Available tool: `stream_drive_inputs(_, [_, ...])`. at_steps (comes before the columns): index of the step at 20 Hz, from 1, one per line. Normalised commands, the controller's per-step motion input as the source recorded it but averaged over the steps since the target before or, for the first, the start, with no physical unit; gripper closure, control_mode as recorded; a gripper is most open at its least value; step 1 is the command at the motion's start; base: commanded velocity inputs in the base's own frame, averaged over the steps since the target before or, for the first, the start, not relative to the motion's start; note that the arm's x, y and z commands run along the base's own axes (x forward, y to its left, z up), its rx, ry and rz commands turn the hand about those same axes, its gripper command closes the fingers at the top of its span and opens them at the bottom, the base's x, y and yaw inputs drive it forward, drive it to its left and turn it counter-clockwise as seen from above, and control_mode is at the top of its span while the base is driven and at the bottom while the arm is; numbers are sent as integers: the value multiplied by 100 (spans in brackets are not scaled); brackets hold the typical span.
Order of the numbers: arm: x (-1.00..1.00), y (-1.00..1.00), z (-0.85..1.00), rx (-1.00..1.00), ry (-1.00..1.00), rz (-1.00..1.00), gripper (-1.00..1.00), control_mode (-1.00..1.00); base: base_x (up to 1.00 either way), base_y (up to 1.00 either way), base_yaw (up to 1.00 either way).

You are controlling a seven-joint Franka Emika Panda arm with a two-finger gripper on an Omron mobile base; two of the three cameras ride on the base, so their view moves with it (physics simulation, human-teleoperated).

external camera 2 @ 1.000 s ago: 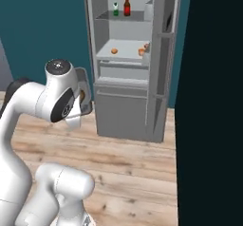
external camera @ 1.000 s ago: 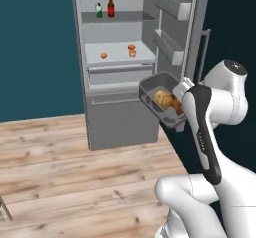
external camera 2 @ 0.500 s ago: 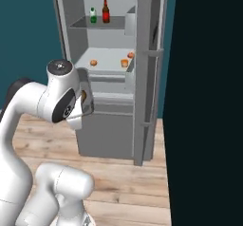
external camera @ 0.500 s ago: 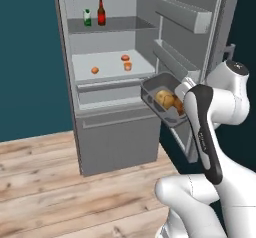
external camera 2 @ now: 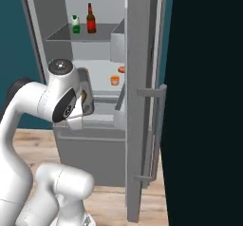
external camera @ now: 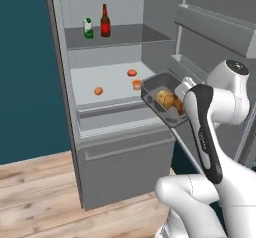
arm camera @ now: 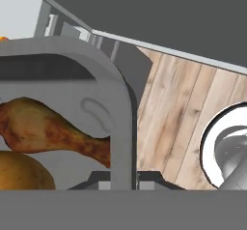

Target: Place the tupperware on the second highest shelf of the fridge. Make space for the tupperware among the existing items by rearranging them on the shelves if needed. Close the fridge door when finished.

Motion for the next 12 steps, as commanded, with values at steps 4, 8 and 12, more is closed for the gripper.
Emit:
stream_drive_inputs(4, [0, 0, 0, 0, 0, 0, 100, 100, 74, 36, -8])
stream_drive_inputs(8, [0, 0, 0, 0, 0, 0, 100, 100, 66, 34, -7])
stream_drive_inputs(12, [0, 0, 0, 0, 0, 0, 100, 100, 54, 33, -5])
